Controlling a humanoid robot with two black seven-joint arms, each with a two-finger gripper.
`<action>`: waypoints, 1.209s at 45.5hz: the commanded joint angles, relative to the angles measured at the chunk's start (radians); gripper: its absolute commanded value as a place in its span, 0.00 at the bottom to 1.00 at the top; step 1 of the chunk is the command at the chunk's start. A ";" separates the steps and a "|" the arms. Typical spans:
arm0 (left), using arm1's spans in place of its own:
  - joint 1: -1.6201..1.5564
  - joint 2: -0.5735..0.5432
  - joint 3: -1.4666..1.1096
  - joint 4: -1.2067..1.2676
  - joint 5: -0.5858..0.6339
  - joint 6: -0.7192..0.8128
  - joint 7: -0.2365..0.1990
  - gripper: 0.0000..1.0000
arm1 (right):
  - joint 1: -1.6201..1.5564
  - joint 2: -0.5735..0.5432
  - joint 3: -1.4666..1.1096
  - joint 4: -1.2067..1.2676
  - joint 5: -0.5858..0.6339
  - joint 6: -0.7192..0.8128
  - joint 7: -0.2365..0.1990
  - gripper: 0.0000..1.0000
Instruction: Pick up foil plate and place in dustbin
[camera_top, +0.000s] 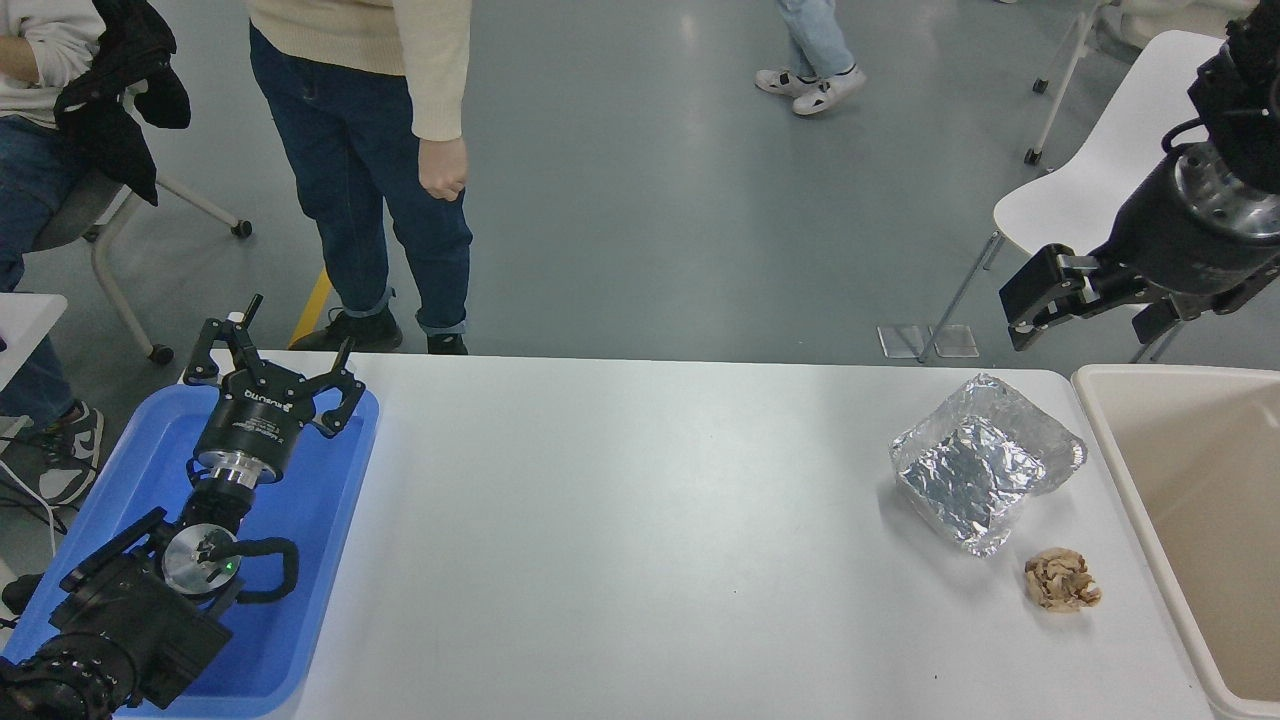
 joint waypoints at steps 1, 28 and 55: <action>0.000 0.000 0.000 0.000 0.000 0.001 -0.001 1.00 | -0.001 -0.001 0.002 0.000 0.000 0.000 0.000 1.00; 0.001 0.001 0.000 0.001 0.000 0.001 -0.001 1.00 | -0.033 0.004 0.007 0.000 0.000 0.000 0.000 1.00; 0.001 0.001 0.000 0.001 0.000 0.001 -0.003 1.00 | -0.046 -0.027 -0.013 0.000 0.000 0.000 0.000 1.00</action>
